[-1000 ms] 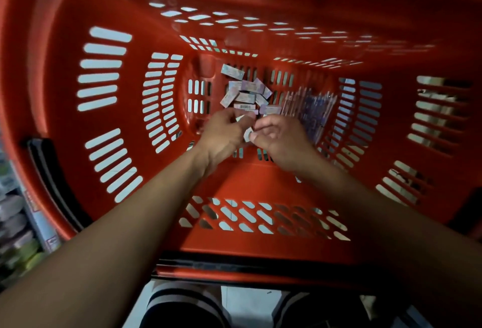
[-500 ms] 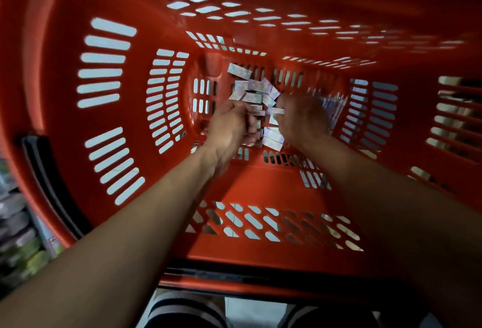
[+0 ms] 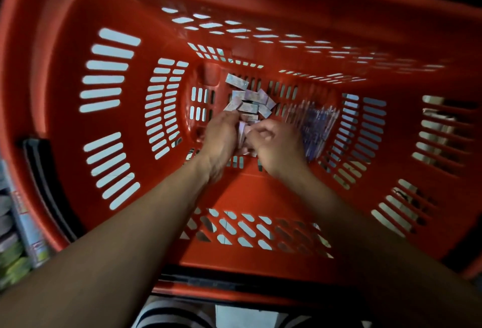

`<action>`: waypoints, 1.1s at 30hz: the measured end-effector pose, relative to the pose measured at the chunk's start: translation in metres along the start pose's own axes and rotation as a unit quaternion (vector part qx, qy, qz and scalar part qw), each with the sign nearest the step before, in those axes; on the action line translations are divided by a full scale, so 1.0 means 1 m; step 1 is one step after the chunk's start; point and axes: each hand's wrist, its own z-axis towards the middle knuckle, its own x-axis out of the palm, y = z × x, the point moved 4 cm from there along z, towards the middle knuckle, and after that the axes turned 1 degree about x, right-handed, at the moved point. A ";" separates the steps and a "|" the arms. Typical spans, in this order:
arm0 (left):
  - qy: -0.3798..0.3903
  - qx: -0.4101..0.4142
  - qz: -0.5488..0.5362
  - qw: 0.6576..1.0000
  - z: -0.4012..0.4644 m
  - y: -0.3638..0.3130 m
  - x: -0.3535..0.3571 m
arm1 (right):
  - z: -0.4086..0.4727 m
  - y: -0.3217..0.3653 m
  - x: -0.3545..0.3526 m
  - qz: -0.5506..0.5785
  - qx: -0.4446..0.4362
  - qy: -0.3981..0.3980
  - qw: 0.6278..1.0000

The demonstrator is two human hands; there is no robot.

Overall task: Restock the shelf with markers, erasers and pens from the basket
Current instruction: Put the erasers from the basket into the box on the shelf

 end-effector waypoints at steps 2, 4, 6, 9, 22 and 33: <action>-0.003 -0.002 -0.015 1.000 0.004 0.002 -0.004 | 0.008 0.006 -0.004 -0.038 -0.025 -0.010 0.999; 0.006 -0.005 -0.047 0.999 0.007 0.003 -0.004 | 0.020 0.011 -0.009 -0.073 -0.051 -0.027 0.996; 0.027 -0.001 -0.089 0.996 0.009 0.002 -0.001 | 0.033 0.014 -0.015 -0.132 -0.075 -0.060 0.987; 0.036 0.021 -0.110 0.993 0.012 0.000 0.002 | 0.053 0.015 -0.020 -0.210 -0.117 -0.109 0.965; 0.066 -0.040 -0.168 0.983 0.009 -0.001 0.004 | 0.061 0.014 -0.018 -0.412 -0.206 -0.128 0.878; 0.063 -0.051 -0.212 0.974 0.014 -0.001 0.004 | -0.007 0.025 -0.014 0.038 -0.054 -0.106 0.992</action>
